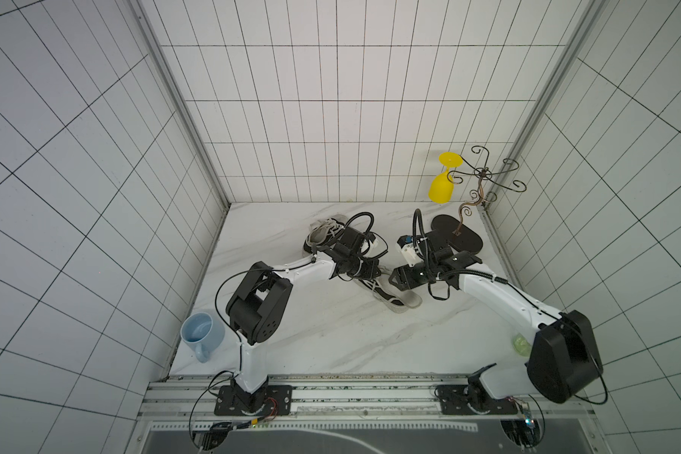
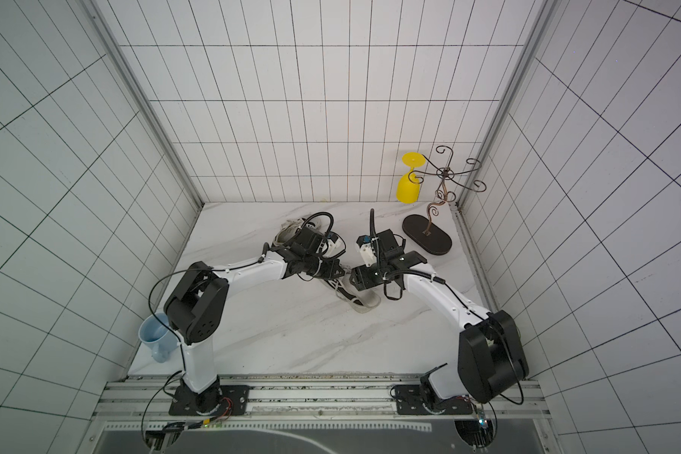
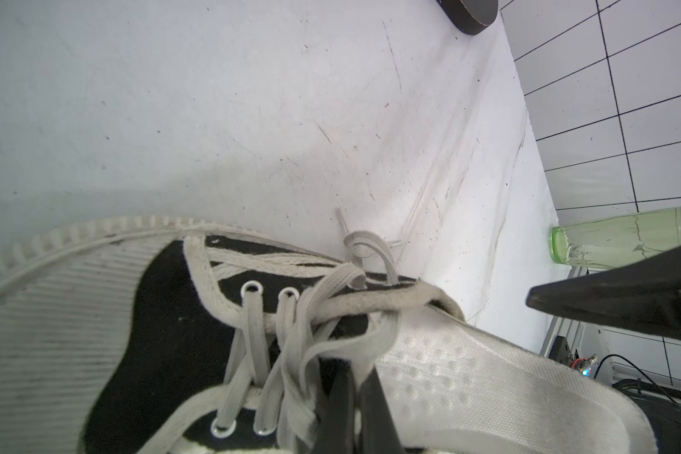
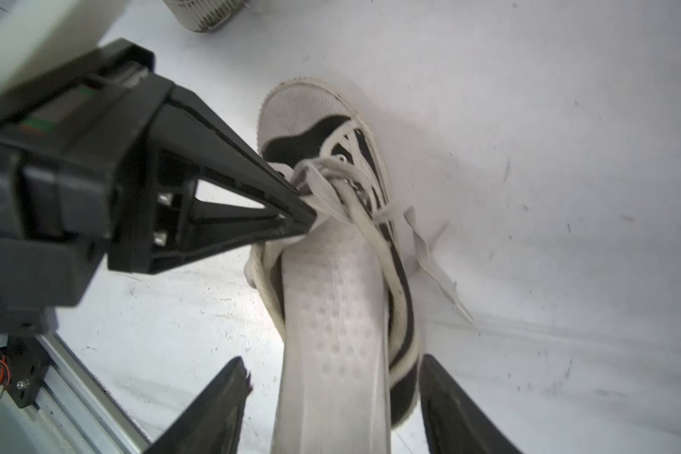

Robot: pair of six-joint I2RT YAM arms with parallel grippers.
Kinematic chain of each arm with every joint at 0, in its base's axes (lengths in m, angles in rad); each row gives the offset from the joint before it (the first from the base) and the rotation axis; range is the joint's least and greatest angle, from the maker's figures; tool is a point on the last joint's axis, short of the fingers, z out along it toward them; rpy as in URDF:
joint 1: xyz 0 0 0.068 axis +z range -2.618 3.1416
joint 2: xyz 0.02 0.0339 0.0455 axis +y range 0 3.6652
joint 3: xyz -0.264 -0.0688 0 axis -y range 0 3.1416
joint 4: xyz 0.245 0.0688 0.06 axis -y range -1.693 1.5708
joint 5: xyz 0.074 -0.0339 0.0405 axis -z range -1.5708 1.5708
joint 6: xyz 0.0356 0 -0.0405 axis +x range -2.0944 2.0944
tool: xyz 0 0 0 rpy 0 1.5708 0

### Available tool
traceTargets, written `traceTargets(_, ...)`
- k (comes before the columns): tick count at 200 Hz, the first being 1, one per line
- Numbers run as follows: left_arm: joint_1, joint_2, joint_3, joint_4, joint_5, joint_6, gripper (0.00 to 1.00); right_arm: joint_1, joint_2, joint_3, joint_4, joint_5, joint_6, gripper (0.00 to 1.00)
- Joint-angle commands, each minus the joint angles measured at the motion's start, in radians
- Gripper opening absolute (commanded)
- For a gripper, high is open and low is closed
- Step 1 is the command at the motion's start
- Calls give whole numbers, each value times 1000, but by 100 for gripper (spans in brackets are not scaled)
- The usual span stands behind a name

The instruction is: Insert the insole into the shoe

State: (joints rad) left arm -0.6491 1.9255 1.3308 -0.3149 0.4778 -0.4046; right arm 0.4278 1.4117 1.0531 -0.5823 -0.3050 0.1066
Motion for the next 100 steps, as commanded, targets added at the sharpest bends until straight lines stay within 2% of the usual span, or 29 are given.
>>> traceTargets(1, 7, -12, -10, 33, -31, -13, 0, -26, -35, -56, -151, 12, 87, 68)
traceTargets(21, 5, -17, -9, 34, -34, -14, 0, -37, -33, -80, -180, -35, 105, 64)
traceTargets(51, 1, -23, -17, 40, -54, -28, 0, -41, 4, -95, -211, -143, 131, 46)
traceTargets(69, -2, -28, -19, 45, -57, -31, 0, -45, 9, -105, -204, -126, 150, 37)
traceTargets(87, -11, -32, -16, 43, -49, -24, 0, -62, 12, -109, -183, -120, 171, 25)
traceTargets(100, -23, -33, -7, 29, -45, -5, 0, -70, 10, -106, -152, -115, 189, 20)
